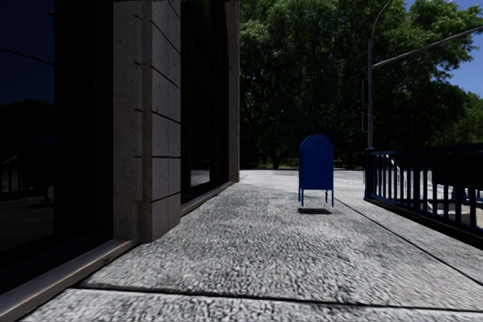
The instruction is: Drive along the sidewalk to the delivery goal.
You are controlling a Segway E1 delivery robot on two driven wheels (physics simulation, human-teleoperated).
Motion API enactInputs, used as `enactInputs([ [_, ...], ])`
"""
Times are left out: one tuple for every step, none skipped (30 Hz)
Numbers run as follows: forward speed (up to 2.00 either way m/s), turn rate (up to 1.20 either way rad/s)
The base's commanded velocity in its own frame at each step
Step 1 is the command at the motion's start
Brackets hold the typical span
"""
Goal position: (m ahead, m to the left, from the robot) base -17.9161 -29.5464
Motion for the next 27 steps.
enactInputs([
  [2.0, 0.0],
  [2.0, 0.0],
  [2.0, 0.0],
  [2.0, 0.0],
  [2.0, 0.0],
  [2.0, 0.0],
  [2.0, 0.0],
  [2.0, 0.0],
  [2.0, 0.0],
  [2.0, 0.0],
  [2.0, 0.0],
  [2.0, 0.0],
  [2.0, 0.0],
  [2.0, 0.0],
  [2.0, -0.47],
  [2.0, -0.92],
  [2.0, -1.01],
  [2.0, -1.04],
  [2.0, -1.04],
  [2.0, -1.04],
  [2.0, -0.06],
  [2.0, 0.0],
  [2.0, 0.0],
  [2.0, 0.0],
  [2.0, 0.0],
  [2.0, 0.0],
  [2.0, 0.0],
])
